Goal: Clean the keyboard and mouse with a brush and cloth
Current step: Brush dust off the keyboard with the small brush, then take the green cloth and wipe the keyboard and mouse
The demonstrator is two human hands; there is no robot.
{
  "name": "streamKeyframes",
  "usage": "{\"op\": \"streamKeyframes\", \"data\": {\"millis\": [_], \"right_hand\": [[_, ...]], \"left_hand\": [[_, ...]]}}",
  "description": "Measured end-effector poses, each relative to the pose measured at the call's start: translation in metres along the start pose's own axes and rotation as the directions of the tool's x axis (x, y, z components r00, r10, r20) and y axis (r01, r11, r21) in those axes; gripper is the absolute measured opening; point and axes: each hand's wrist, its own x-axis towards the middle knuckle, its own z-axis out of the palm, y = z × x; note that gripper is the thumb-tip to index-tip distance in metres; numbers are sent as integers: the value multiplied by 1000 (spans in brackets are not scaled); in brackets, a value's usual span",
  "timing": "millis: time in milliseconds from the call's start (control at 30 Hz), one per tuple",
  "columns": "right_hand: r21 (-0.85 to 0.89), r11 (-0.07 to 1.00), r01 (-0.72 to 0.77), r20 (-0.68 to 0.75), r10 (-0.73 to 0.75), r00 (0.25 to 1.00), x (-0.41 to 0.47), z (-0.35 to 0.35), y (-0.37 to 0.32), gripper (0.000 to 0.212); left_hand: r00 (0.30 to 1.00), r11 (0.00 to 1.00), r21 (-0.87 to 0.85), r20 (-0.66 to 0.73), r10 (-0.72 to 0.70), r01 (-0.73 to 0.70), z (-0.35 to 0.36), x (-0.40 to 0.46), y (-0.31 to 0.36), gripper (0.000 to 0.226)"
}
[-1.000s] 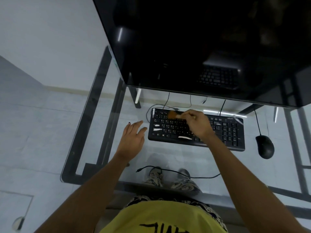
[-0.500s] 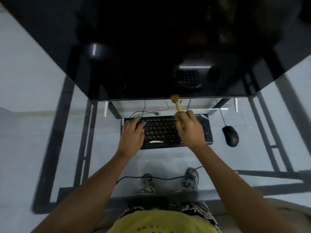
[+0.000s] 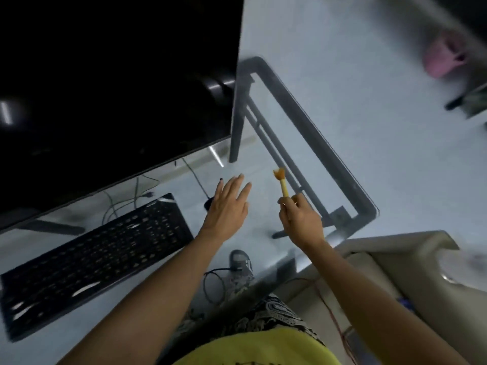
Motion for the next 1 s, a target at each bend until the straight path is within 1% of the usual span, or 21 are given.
{"op": "streamKeyframes", "data": {"millis": [133,200,300,367,500,600,667,733,767,800,867,900,933,1000], "right_hand": [[-42,999,-35,92,38,995,-2,17,51,22],[-44,998,-36,136,41,990,-3,27,63,26],[-11,1000,-29,152,30,988,-7,36,68,27],[5,1000,-31,142,30,989,-9,38,68,26],[-2,1000,-11,119,12,993,-9,43,72,28],[-14,1000,-1,150,3,989,-9,41,72,34],[11,998,-54,186,51,981,-10,36,70,40],[105,980,-171,182,150,972,-3,24,65,45],[167,966,-197,133,176,975,5,14,61,46],[236,953,-190,51,183,982,20,-1,55,46],[381,920,-94,-165,168,972,63,-43,39,44],[434,901,-12,-288,151,946,90,-72,28,42],[469,879,88,-415,131,901,117,-105,15,39],[483,822,300,-640,98,763,172,-178,-18,32]], "left_hand": [[991,999,38,133,-1,-4,35,27,34,53],[983,997,73,183,-19,6,48,33,40,56],[972,990,132,219,-80,52,61,34,40,60],[972,984,164,213,-102,67,66,34,39,60],[979,976,211,177,-100,61,69,33,41,60],[980,974,213,166,-108,72,65,33,46,62],[983,978,197,151,-106,75,58,33,51,62],[988,983,168,128,-92,70,46,34,58,61],[991,986,155,105,-80,63,36,37,62,61],[995,988,144,71,-65,54,23,42,67,61],[998,990,137,-54,-17,24,-16,63,77,61],[989,989,148,-149,13,10,-43,78,82,61],[966,987,163,-256,34,9,-74,95,87,59],[883,979,199,-465,53,46,-149,127,91,57]]}}
